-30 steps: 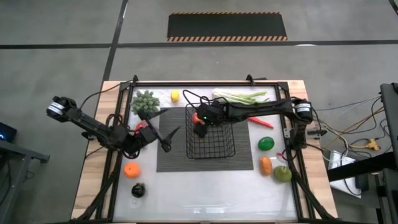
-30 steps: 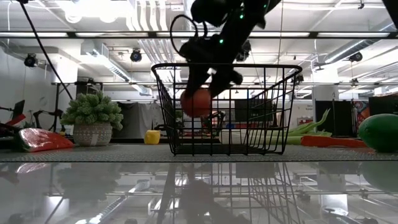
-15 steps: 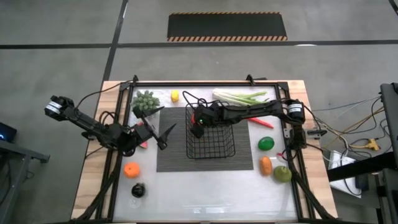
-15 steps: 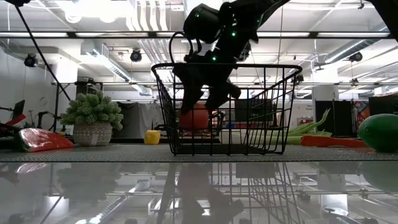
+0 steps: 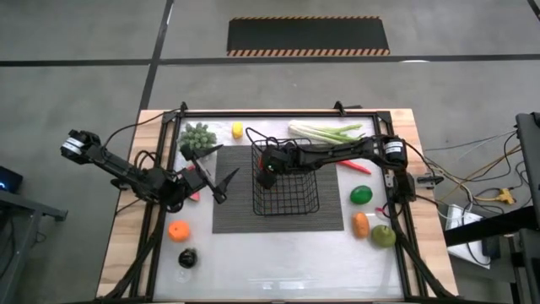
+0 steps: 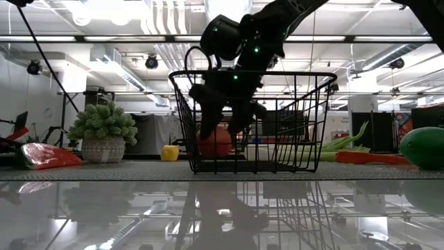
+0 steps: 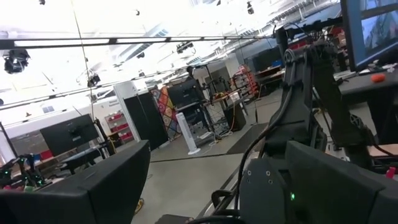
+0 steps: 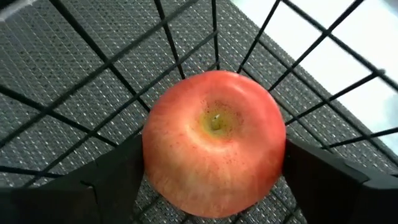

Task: Build produce basket
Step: Put the red apple into the wire basket, then put the orange into the wire basket

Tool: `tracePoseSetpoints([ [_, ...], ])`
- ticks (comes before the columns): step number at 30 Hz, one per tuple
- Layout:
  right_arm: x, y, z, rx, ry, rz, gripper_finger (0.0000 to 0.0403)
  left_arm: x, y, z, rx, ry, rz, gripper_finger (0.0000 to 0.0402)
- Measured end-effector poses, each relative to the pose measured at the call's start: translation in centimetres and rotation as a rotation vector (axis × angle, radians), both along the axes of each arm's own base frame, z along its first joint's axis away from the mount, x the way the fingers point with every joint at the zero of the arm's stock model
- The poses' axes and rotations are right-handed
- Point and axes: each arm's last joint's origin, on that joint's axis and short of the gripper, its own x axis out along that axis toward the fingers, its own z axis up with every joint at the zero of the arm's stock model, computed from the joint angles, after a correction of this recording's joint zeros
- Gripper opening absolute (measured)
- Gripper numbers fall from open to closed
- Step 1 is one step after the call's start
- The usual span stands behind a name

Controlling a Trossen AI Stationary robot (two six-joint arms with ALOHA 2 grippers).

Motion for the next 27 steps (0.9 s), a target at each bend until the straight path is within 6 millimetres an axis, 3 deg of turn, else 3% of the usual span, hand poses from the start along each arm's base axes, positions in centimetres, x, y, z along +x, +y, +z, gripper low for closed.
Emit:
tracePoseSetpoints([
  [10, -0.1, 0.0, 0.2, 0.001, -0.001, 0.002, 0.0363, -0.1, -0.2, 0.0, 0.003, -0.003, -0.016, 0.0355],
  [21, -1.0, 0.1, 3.2, -0.014, -0.037, 0.018, 0.0363, 0.0, -0.3, 0.1, 0.009, -0.007, -0.035, 0.0354],
  [27, -2.6, 1.0, 6.2, -0.026, -0.034, 0.057, 0.0364, 0.2, -0.5, -0.1, 0.028, -0.003, -0.069, 0.0354],
])
